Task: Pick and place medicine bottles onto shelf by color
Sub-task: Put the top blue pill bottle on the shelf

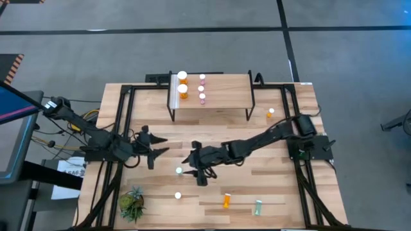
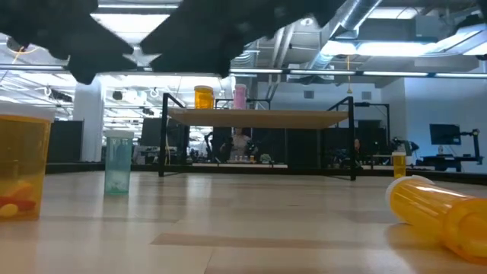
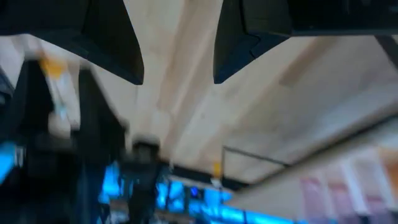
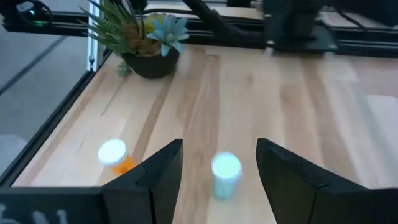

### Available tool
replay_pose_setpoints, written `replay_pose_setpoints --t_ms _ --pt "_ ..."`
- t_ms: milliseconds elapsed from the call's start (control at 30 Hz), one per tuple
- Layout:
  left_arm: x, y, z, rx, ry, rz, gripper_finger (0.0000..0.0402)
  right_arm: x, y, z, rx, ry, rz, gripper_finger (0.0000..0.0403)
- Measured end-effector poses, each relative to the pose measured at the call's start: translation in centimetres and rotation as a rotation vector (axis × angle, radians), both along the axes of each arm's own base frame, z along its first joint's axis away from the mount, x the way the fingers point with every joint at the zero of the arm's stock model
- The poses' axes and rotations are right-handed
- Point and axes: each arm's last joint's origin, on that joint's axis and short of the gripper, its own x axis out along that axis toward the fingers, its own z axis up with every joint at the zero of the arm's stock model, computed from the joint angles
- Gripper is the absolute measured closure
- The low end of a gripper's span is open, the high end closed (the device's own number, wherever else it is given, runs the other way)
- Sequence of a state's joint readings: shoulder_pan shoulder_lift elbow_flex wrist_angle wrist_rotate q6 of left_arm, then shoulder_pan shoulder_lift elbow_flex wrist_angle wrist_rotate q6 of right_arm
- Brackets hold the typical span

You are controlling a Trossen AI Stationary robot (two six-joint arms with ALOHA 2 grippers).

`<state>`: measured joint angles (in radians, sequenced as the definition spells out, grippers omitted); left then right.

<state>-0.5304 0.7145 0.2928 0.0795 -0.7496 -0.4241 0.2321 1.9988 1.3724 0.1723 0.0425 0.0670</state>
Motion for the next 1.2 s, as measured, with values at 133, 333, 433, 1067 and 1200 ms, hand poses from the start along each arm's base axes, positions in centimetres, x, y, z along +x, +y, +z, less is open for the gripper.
replay_pose_setpoints --t_ms 133,333,433,1067,1200 --pt "-0.4 0.4 0.7 -0.008 -0.055 0.057 0.0221 1.8 0.5 -1.9 0.008 0.027 0.020 0.0178" --pt "-0.6 0.7 1.4 0.035 -0.104 0.125 0.0221 3.3 0.9 -3.8 -0.004 0.114 0.018 0.0178" --pt "-0.6 0.8 1.7 0.062 -0.127 0.165 0.0221 3.7 1.0 -4.1 -0.004 0.113 0.018 0.0178" --pt "-0.2 1.4 2.2 0.090 -0.149 0.179 0.0221 3.7 0.7 -3.7 -0.003 0.099 0.008 0.0178" --pt "-0.1 1.4 2.1 0.073 -0.148 0.184 0.0221 3.7 0.7 -3.7 -0.003 0.103 0.008 0.0178"
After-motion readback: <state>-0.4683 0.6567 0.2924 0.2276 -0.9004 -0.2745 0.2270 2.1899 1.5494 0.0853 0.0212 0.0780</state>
